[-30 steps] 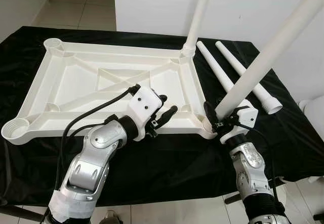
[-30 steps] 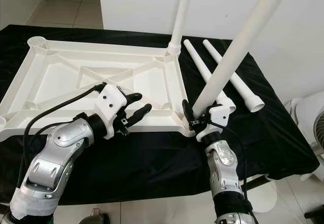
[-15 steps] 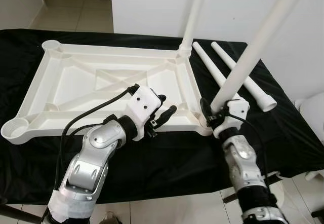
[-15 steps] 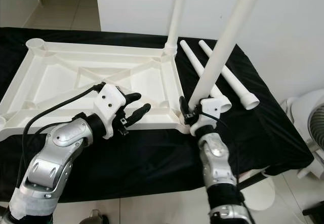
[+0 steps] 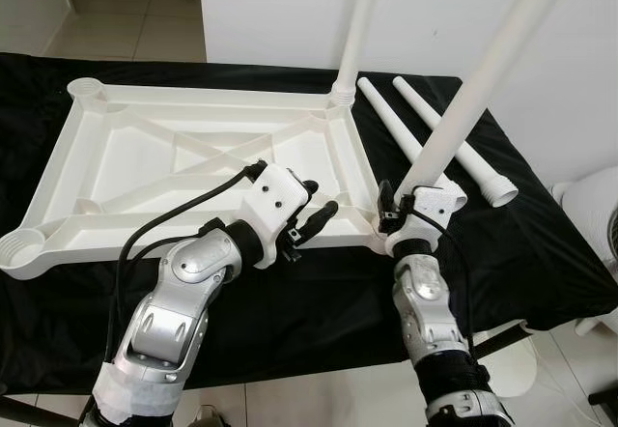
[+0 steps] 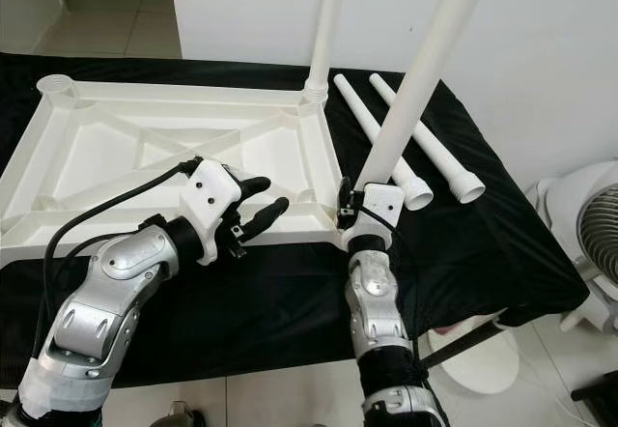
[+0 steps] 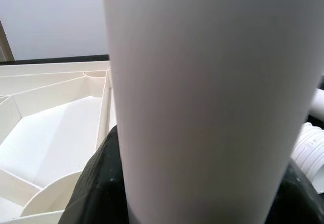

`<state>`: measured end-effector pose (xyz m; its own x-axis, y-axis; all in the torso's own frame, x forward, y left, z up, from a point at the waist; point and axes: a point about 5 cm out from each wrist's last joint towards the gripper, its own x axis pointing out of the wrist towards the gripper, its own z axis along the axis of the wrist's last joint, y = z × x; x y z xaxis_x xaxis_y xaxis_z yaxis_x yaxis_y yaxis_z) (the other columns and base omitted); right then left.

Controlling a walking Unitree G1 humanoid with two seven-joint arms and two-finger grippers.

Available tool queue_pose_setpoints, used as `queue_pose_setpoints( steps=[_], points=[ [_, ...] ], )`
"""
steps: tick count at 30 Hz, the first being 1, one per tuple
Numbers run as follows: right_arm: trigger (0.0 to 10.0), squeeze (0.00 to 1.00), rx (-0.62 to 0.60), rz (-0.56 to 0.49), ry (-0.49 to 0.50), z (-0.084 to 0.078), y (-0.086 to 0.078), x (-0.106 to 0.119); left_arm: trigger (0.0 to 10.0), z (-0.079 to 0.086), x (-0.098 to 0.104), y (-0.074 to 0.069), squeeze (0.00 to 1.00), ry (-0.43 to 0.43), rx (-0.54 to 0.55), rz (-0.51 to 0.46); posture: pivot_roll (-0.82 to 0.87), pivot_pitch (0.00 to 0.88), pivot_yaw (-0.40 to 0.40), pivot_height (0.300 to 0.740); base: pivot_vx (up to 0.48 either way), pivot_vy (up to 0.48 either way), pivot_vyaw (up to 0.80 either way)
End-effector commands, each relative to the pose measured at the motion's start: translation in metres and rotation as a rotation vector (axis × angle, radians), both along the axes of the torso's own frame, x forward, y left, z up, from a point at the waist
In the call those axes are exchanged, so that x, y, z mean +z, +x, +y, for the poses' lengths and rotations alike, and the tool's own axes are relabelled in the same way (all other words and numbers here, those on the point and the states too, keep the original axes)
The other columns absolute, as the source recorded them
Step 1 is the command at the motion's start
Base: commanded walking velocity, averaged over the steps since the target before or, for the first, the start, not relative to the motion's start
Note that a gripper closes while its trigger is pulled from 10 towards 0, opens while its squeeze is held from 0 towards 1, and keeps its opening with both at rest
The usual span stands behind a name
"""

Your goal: Building children table

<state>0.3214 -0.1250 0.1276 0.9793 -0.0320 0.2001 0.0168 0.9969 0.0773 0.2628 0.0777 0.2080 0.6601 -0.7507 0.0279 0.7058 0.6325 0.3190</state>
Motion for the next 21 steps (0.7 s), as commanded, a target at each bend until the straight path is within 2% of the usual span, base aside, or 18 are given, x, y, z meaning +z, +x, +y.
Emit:
queue_pose_setpoints(
  steps=[1, 4, 12, 13, 14, 16, 17, 21],
  points=[
    [10.0, 0.0, 0.039, 0.114, 0.008, 0.009, -0.005, -0.024, 10.0, -0.001, 0.002, 0.0, 0.0, -0.013, 0.043, -0.016, 0.12, 0.065, -0.078, 0.74, 0.0, 0.0, 0.0],
    [10.0, 0.0, 0.066, 0.095, 0.016, 0.008, -0.005, -0.022, 10.0, -0.001, 0.001, 0.0, 0.0, -0.014, 0.046, -0.013, 0.12, 0.064, -0.078, 0.74, 0.0, 0.0, 0.0],
    [10.0, 0.0, 0.04, 0.062, -0.008, -0.004, -0.001, -0.017, 10.0, -0.007, -0.005, -0.003, 0.0, -0.012, 0.012, 0.01, 0.11, 0.048, -0.088, 0.74, 0.0, 0.0, 0.0],
    [10.0, 0.1, 0.038, 0.061, -0.012, -0.006, -0.001, -0.017, 10.0, -0.008, -0.005, -0.003, 0.0, -0.01, 0.002, 0.012, 0.11, 0.048, -0.087, 0.74, 0.0, 0.0, 0.0],
    [10.0, 0.27, 0.041, 0.06, -0.008, -0.006, 0.0, -0.016, 10.0, -0.009, -0.007, -0.005, 0.0, -0.004, -0.011, 0.017, 0.11, 0.047, -0.088, 0.74, 0.0, 0.0, 0.0],
    [10.0, 0.27, 0.044, 0.059, -0.003, -0.006, 0.0, -0.016, 10.0, -0.01, -0.007, -0.006, 0.0, 0.0, -0.018, 0.021, 0.11, 0.047, -0.088, 0.74, 0.0, 0.0, 0.0],
    [10.0, 1.0, 0.046, 0.058, 0.003, -0.007, 0.0, -0.016, 10.0, -0.011, -0.009, -0.007, 0.0, 0.008, -0.028, 0.025, 0.12, 0.048, -0.088, 0.74, 0.0, 0.0, 0.0],
    [10.0, 1.0, 0.062, 0.055, 0.03, -0.006, 0.0, -0.016, 10.0, -0.012, -0.012, -0.009, 0.0, 0.025, -0.041, 0.035, 0.12, 0.05, -0.087, 0.74, 0.0, 0.0, 0.0]
  ],
)
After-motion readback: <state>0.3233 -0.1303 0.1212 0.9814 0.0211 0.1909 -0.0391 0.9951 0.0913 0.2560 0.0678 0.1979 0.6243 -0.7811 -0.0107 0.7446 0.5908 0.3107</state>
